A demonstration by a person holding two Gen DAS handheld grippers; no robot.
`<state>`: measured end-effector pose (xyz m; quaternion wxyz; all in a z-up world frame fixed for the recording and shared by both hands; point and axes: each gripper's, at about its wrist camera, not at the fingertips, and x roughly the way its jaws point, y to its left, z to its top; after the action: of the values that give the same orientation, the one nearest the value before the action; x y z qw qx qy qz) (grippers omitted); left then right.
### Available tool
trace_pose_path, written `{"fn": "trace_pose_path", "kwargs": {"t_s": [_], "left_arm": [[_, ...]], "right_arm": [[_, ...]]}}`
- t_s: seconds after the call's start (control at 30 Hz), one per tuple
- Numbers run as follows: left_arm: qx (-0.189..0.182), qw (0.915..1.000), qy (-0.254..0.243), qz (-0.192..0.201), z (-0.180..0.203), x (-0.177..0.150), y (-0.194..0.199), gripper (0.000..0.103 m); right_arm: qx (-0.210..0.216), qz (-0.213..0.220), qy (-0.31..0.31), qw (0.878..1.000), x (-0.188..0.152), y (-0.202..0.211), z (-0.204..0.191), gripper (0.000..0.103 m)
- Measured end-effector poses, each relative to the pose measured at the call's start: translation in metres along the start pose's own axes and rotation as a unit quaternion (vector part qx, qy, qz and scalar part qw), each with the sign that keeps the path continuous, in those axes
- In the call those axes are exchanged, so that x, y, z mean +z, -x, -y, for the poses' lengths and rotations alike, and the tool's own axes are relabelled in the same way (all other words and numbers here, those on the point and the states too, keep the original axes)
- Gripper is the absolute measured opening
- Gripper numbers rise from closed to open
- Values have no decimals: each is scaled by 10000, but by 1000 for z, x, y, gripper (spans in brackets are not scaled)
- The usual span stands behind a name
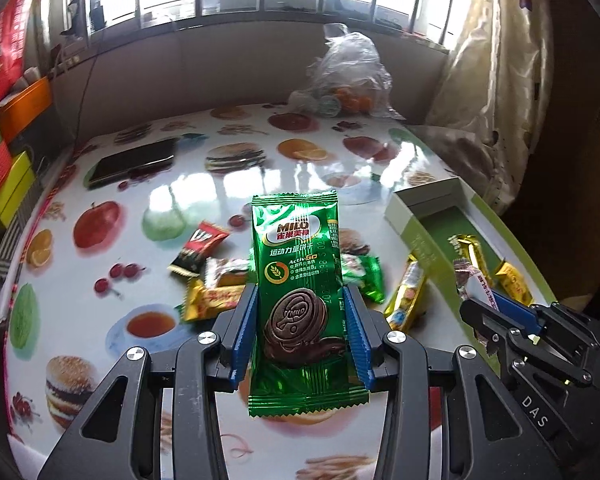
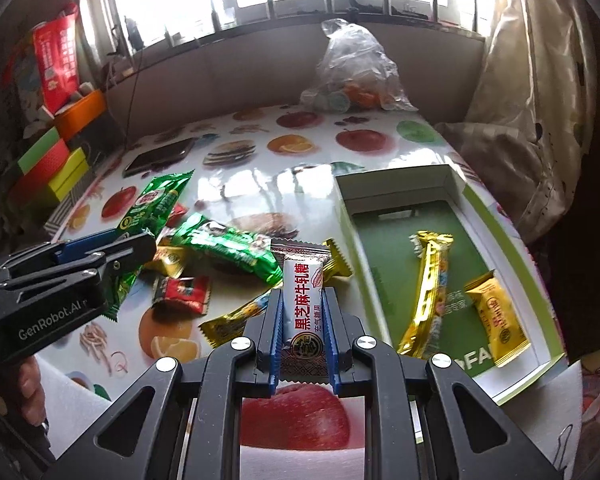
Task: Organize snacks
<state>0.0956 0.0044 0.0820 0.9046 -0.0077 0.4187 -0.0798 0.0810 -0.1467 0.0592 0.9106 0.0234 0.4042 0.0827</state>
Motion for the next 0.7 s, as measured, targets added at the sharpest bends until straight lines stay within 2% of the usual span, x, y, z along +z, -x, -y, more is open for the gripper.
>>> {"fn": "trace_pose_path", "kwargs": {"t_s": [0.7], "left_arm": [[-593,9975,-369,-91,71,45,-28,43]], "right_arm": [[-356,78,-335,9988,25,9,61,18]]}}
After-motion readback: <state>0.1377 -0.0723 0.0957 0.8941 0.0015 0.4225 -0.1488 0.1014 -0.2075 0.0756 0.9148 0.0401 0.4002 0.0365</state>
